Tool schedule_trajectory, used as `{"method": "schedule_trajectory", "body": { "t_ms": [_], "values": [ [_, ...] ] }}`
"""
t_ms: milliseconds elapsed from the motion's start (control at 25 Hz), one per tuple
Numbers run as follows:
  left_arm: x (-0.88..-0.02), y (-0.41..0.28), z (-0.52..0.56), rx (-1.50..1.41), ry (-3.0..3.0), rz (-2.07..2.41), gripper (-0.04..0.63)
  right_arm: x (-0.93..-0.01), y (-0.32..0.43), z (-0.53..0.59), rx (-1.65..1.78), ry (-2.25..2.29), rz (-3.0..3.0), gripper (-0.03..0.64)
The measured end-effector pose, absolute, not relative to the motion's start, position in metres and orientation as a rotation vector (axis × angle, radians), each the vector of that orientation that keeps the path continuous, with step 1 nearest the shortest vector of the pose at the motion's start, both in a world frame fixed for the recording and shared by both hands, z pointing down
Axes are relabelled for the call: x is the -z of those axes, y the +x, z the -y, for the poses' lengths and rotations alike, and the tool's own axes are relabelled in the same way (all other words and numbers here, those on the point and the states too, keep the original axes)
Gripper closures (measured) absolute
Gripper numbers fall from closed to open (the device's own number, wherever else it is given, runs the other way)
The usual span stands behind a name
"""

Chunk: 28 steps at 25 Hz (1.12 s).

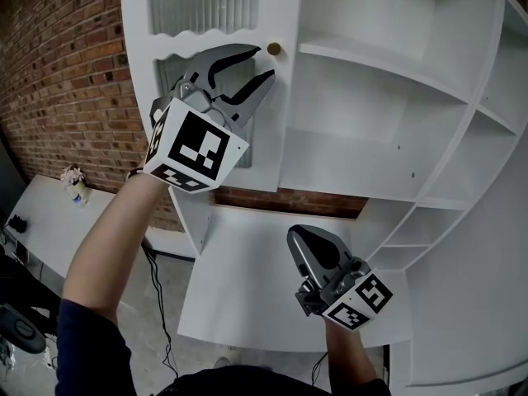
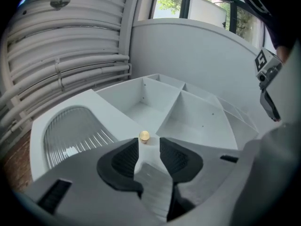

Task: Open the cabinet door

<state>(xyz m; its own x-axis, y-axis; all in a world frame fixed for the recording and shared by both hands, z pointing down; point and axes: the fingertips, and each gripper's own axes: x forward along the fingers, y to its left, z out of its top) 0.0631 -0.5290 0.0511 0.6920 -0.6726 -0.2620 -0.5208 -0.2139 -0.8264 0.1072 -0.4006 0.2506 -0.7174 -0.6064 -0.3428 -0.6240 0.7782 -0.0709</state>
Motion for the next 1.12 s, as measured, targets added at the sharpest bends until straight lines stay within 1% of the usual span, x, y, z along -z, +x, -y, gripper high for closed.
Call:
{"method": "schedule_trajectory", "body": {
  "t_ms": [120,480,680,1120],
  "values": [
    [-0.042,0.067,0.533,0.208,-1.846,-0.931,0.456,-0.251,0.107,0.402,-0.069,-0.939,-2.623,0.591],
    [-0.032,0.082,0.543,0.267,-1.782,-0.919,0.456,-0.258,0.108,0.408,-0.048,-0.94,-2.624,0.591],
    [-0.032,0.086,0.545,0.288,-1.783,-0.94,0.505,-0.259,0.109,0.408,-0.047,-0.944,-2.621,0.591],
    [-0.032,0.078,0.53,0.274,-1.855,-0.953,0.517,-0.255,0.106,0.39,-0.047,-0.951,-2.611,0.591]
  ]
}}
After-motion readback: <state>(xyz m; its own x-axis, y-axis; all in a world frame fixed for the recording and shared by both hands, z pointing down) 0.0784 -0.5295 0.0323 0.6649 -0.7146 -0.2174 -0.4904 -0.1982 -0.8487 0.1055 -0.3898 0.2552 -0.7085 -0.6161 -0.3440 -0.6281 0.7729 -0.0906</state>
